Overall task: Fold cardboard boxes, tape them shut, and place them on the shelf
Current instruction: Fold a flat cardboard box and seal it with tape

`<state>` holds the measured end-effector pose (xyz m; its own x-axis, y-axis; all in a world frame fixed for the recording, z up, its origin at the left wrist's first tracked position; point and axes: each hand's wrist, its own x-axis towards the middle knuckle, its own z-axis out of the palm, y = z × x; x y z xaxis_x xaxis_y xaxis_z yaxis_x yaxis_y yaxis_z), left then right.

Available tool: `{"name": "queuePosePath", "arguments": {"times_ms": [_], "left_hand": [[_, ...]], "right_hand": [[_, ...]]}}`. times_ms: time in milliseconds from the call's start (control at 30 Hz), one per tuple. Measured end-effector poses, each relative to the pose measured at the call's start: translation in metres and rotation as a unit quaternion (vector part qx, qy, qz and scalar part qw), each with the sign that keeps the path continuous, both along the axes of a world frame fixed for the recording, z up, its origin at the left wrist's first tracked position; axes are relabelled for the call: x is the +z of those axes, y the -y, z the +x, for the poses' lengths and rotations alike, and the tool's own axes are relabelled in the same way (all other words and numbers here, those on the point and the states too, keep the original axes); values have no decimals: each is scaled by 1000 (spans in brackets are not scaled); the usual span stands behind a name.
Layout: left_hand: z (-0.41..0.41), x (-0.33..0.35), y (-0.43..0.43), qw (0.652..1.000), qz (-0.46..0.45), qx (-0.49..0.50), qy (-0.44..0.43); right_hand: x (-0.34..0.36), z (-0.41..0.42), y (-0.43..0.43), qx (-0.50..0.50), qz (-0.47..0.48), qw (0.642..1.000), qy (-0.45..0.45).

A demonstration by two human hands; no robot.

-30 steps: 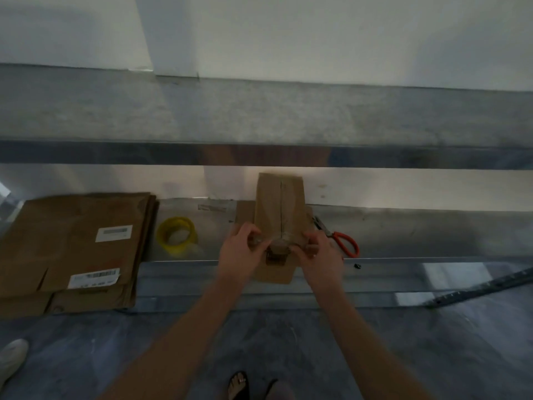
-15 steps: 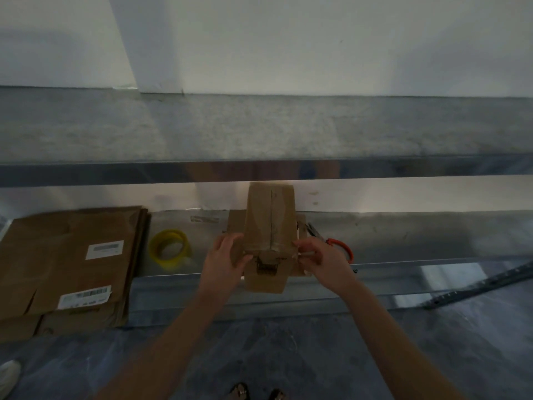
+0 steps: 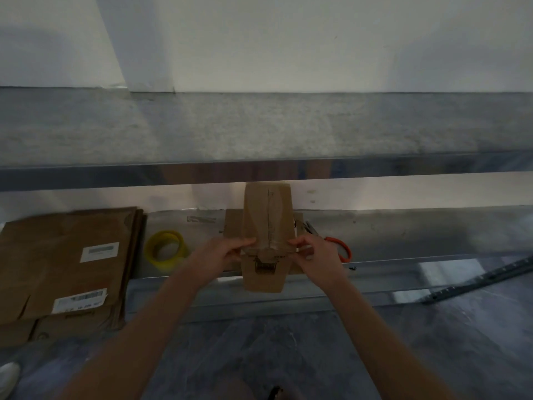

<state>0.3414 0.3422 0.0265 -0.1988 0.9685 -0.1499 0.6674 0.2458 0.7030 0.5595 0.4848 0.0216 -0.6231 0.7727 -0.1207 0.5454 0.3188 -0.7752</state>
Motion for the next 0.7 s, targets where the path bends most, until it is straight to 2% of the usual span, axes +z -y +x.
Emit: {"name": "queuePosePath", "arguments": {"times_ms": [133, 300, 467, 567, 700], "left_hand": [[9, -15, -8, 994, 56, 54, -76], [25, -21, -5, 990, 74, 111, -34], [37, -31, -3, 988, 73, 98, -93], [46, -31, -3, 997, 47, 58, -9], [40, -26, -9, 991, 6, 61, 117]], "right_hand": [[-2, -1, 1, -17, 2, 1000, -9], [-5, -3, 4, -34, 5, 999, -33], [-1, -2, 6, -47, -39, 997, -45], [-2, -4, 9, -64, -66, 993, -68], [2, -11, 10, -74, -83, 992, -62]]}}
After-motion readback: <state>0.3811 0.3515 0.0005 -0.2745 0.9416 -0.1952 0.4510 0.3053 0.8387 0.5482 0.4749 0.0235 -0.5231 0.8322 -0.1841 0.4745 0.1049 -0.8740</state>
